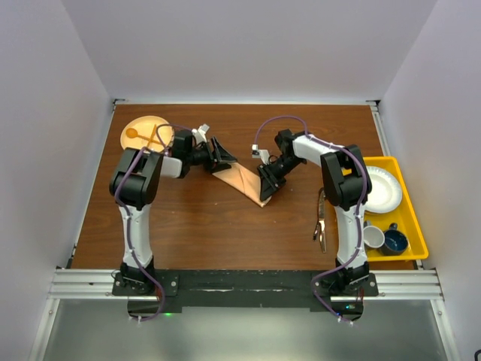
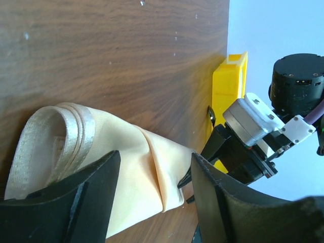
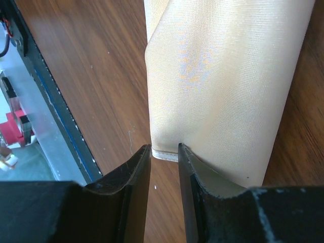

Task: Fold the napkin into a case and place the utensils inside
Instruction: Smooth out the smaller rectangle-folded napkin at the center of the board, then move the smaller rectangle folded napkin to the center of the board.

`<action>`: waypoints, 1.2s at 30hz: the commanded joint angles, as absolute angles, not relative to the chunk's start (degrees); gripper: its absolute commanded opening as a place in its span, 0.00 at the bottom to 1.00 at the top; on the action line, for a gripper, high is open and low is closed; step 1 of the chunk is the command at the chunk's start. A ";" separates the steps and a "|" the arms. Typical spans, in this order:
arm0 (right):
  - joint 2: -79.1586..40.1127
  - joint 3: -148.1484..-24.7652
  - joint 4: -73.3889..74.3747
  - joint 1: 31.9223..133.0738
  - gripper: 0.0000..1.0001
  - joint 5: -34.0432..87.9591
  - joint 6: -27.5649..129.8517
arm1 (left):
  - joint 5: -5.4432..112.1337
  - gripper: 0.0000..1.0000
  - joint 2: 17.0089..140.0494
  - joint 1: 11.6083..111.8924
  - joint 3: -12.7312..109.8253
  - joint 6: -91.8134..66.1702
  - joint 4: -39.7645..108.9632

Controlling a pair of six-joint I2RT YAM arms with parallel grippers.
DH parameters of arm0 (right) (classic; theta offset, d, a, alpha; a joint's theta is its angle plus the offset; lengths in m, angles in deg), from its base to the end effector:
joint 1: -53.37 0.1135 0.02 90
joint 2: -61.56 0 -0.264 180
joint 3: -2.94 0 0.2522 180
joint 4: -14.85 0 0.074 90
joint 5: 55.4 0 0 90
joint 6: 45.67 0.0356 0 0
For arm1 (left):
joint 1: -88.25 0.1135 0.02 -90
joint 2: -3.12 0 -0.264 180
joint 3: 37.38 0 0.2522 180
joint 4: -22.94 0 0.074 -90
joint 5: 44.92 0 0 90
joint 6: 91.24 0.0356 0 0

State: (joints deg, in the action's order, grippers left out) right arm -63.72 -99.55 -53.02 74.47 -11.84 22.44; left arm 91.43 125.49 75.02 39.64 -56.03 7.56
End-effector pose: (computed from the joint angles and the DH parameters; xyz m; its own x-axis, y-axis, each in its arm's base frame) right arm 0.3675 0.1695 0.1328 -0.7760 -0.5748 -0.2595 -0.5708 0.4651 0.6767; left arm 0.4068 -0.1221 0.1078 -0.9080 -0.3659 -0.2042 0.0456 0.3981 -0.9162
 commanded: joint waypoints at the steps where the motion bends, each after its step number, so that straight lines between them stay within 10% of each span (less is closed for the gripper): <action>1: -62.55 -100.20 -53.05 75.34 0.36 -13.20 23.06 | 97.17 0.68 125.83 76.21 45.54 -48.72 10.25; 10: -58.85 -113.12 -57.01 71.57 0.72 -10.08 23.77 | 102.57 0.99 111.96 79.45 48.54 -34.13 21.49; 17: -64.47 -118.05 -58.06 70.95 0.90 0.66 22.36 | 96.59 1.00 103.76 82.53 46.52 -18.39 36.60; 36: -62.02 -103.04 -56.22 76.47 0.96 -7.85 29.47 | 93.95 1.00 97.34 86.31 39.22 -12.76 41.54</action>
